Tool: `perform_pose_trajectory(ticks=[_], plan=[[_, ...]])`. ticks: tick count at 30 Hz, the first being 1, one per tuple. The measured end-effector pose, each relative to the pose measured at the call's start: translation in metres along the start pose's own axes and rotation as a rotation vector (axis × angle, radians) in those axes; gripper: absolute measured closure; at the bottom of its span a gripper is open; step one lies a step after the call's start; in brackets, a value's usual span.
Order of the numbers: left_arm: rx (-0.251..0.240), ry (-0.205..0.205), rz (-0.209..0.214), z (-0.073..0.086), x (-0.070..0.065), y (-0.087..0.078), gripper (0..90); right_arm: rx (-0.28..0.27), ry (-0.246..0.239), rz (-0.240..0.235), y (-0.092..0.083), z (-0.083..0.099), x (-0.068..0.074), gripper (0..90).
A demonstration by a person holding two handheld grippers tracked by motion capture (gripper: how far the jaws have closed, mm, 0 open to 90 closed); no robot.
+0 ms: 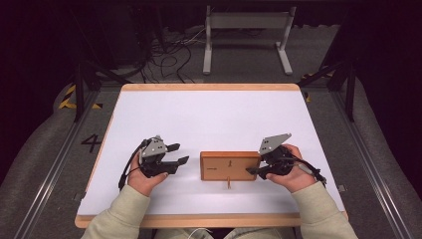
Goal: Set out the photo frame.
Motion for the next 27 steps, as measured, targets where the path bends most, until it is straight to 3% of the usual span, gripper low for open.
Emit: perform_pose_trajectory(ticks=[3,10,15,21,23,27], plan=[[0.027,-0.02,-0.001,0.004,0.004,0.003,42.7,0.02,-0.028,0.002,-0.003,0.001,0.005,58.1],[0.035,-0.037,-0.002,0.007,0.009,0.005,42.6,0.05,-0.071,0.016,-0.008,0.004,0.014,62.1],[0.041,-0.038,0.004,0.007,0.009,0.007,42.4,0.08,-0.067,0.023,-0.009,0.009,0.017,59.8],[0.041,-0.038,0.009,0.008,0.01,0.009,42.3,0.1,-0.071,0.003,-0.012,0.014,0.022,61.1],[0.04,-0.043,0.009,0.008,0.009,0.01,42.3,0.116,-0.079,-0.021,-0.011,0.016,0.026,57.4],[0.042,-0.044,0.009,0.008,0.009,0.01,42.2,0.125,-0.089,-0.012,-0.011,0.019,0.029,57.2]])
Point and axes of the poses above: each handheld gripper's, and its own axes: y roughly forward along the jaws, z roughly out of its underside, x roughly to its left, the point moved 6 cm from there along y, roughly forward along the jaws, and after that the axes turned 4 degrees about -x, right-handed, at the moved point
